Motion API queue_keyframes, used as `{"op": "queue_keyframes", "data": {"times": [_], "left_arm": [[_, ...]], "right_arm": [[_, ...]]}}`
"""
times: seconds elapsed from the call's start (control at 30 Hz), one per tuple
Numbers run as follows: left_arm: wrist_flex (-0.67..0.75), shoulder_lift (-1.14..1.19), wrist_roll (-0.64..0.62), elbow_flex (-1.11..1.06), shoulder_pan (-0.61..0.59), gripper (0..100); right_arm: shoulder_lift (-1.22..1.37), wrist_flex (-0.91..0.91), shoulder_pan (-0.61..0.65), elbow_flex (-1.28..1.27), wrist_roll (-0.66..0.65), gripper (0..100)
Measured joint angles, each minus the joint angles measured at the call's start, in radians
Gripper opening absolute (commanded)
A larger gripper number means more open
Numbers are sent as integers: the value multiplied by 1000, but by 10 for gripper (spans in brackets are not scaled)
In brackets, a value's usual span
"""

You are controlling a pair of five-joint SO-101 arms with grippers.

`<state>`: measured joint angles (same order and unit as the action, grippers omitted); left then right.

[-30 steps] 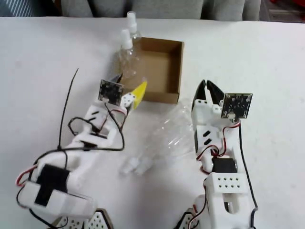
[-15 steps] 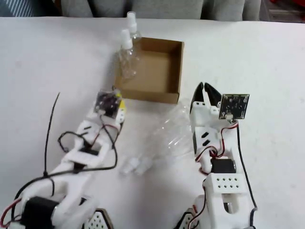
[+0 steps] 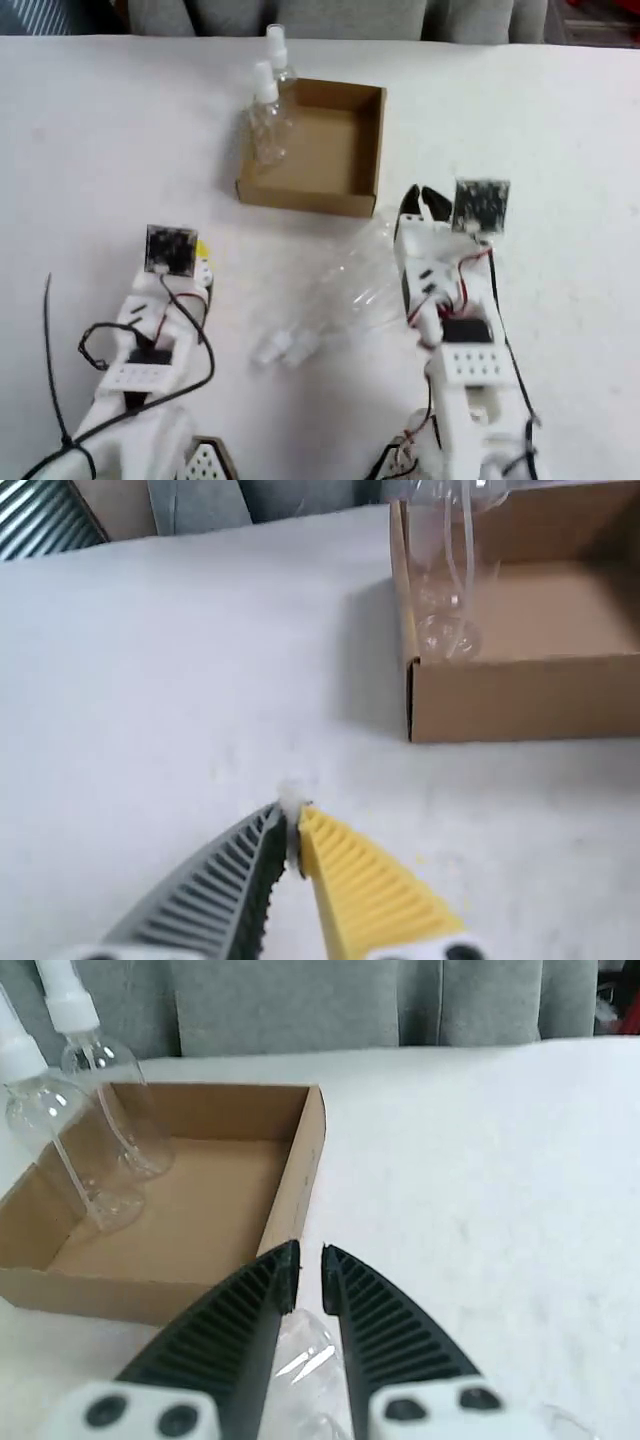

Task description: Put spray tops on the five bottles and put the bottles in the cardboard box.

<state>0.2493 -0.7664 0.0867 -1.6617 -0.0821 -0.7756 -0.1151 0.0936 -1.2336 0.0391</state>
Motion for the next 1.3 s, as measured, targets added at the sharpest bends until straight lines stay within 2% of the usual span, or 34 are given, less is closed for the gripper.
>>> {"op": "queue_keyframes", "data": {"times": [0.07,0.2,0.33,0.5,0.8,0.97,1.13,1.3], "left_arm": [[-169,-60,17,37,-5,23],[-514,-160,140,89,-5,23],[-674,-199,218,89,-5,23],[-701,-203,232,89,-5,23],[-701,-203,232,89,-5,23],[-701,-203,232,89,-5,23],[-667,-203,232,89,-5,23],[-635,-204,232,89,-5,23]], "right_arm": [[137,-41,-8,94,0,16],[387,-55,-66,250,0,16],[516,-58,-97,333,0,15],[623,-86,-92,417,0,15],[916,-316,-114,710,0,15],[982,-463,-107,806,-2,15],[982,-586,-66,835,-106,15],[982,-615,-34,841,-150,15]]}}
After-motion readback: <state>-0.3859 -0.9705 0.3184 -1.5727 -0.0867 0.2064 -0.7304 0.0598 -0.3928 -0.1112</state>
